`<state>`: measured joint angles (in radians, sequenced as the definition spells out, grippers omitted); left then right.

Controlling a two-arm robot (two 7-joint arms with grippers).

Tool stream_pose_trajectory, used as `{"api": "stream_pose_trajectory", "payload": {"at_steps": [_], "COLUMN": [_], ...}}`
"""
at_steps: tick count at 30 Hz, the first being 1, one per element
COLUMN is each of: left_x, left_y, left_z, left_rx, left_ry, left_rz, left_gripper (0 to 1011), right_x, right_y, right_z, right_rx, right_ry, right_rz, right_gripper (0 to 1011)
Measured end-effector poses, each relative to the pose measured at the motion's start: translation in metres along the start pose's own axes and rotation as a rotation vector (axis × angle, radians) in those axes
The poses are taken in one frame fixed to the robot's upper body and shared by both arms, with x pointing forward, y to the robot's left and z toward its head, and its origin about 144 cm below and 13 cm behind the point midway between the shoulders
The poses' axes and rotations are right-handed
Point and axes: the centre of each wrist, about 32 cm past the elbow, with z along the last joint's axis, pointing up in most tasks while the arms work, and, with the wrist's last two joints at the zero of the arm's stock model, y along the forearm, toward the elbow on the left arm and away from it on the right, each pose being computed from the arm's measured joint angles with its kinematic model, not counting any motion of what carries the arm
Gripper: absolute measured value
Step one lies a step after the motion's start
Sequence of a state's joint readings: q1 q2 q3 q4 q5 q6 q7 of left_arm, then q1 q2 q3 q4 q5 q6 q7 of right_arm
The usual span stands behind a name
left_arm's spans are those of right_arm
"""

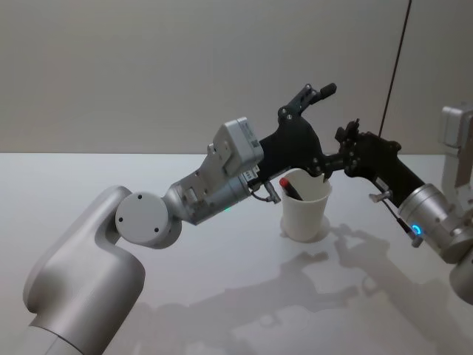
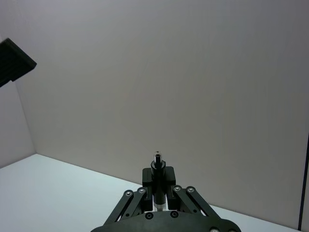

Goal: Place the pen into the pen holder.

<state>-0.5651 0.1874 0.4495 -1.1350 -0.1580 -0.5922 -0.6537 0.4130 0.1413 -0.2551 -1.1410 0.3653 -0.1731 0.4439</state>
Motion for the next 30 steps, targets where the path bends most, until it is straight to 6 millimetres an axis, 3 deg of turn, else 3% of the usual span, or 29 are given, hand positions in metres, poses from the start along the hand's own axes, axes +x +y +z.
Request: {"api": "stream_pose_trajectory", "payload": {"at_steps": [9,26,30], "left_x": [0.0000,0.0001,0.0000], "left_y": [0.0000,0.0000,0.0000], "left_z": [0.0000,0.0000,0.0000], "left_rx": [0.000,0.000,0.000], "left_ry": [0.000,0.000,0.000], "left_rz": [0.000,0.000,0.000], "left_gripper": [1004,1004,1004], "right_x": [-0.0004,-0.0009,-0.0009], "right_y": [0.0045,0.0066,0.0056], "right_z": [-0.0061,-0.0089,-0.0079], "right_rx": [-0.018,-0.021,-0.016], "right_ry": [-0.001,0.003,0.005], "right_rz": [0.003,-0.004,-0.007], "right_gripper": [330,887,973]}}
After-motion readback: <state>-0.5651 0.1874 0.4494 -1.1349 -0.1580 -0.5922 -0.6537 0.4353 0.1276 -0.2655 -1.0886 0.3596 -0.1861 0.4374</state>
